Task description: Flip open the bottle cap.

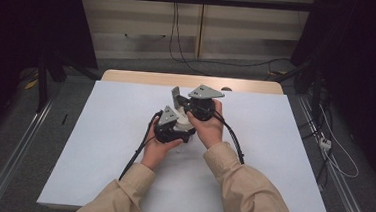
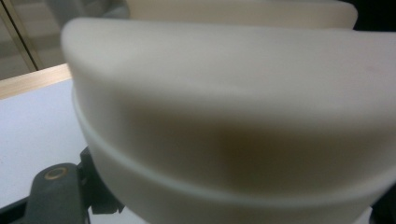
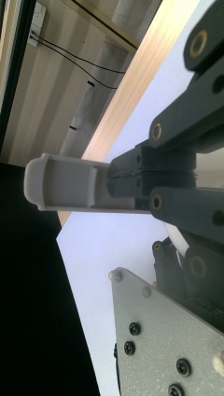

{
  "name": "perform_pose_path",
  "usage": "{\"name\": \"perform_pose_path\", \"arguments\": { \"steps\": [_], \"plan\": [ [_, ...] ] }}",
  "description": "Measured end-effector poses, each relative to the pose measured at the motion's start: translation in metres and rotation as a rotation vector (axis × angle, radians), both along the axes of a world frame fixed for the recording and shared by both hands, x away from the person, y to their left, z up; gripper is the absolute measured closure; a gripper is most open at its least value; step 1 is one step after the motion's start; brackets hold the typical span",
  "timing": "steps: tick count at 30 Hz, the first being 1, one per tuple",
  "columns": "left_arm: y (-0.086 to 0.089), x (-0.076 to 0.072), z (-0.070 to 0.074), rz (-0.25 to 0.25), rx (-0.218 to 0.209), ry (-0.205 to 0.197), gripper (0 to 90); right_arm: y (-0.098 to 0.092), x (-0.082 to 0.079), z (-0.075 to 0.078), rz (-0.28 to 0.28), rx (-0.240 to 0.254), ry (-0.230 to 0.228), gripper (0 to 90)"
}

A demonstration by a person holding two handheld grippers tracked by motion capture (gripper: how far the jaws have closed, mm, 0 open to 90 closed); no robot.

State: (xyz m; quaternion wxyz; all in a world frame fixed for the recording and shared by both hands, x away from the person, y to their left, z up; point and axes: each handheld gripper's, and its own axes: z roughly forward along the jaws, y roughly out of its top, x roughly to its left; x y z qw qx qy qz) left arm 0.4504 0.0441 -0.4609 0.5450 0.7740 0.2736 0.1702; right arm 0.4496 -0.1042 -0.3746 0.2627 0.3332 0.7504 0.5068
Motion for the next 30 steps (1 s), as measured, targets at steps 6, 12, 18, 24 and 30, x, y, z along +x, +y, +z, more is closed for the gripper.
{"name": "perform_pose_path", "arguments": {
  "steps": [6, 12, 18, 24, 30],
  "plan": [
    [0.0001, 0.0000, 0.0000, 0.000, 0.000, 0.000, 18.5, 0.0013, 0.0016, -0.0006, 0.000, 0.001, 0.000, 89.5],
    [0.0001, 0.0000, 0.0000, 0.000, 0.001, 0.000, 18.5, 0.0025, 0.0026, -0.0016, 0.000, -0.002, 0.004, 89.6],
    [0.0000, 0.0001, -0.0001, 0.000, -0.001, 0.002, 18.6, 0.0038, 0.0038, -0.0017, 0.002, -0.004, 0.005, 89.7],
    [0.0000, 0.0001, -0.0001, 0.001, 0.000, 0.002, 18.6, 0.0046, 0.0047, -0.0015, 0.004, -0.010, 0.006, 89.8],
    [-0.0002, 0.0000, -0.0002, 0.004, 0.000, 0.001, 18.6, 0.0054, 0.0059, -0.0023, 0.004, -0.008, 0.007, 89.9]
  ]
}}
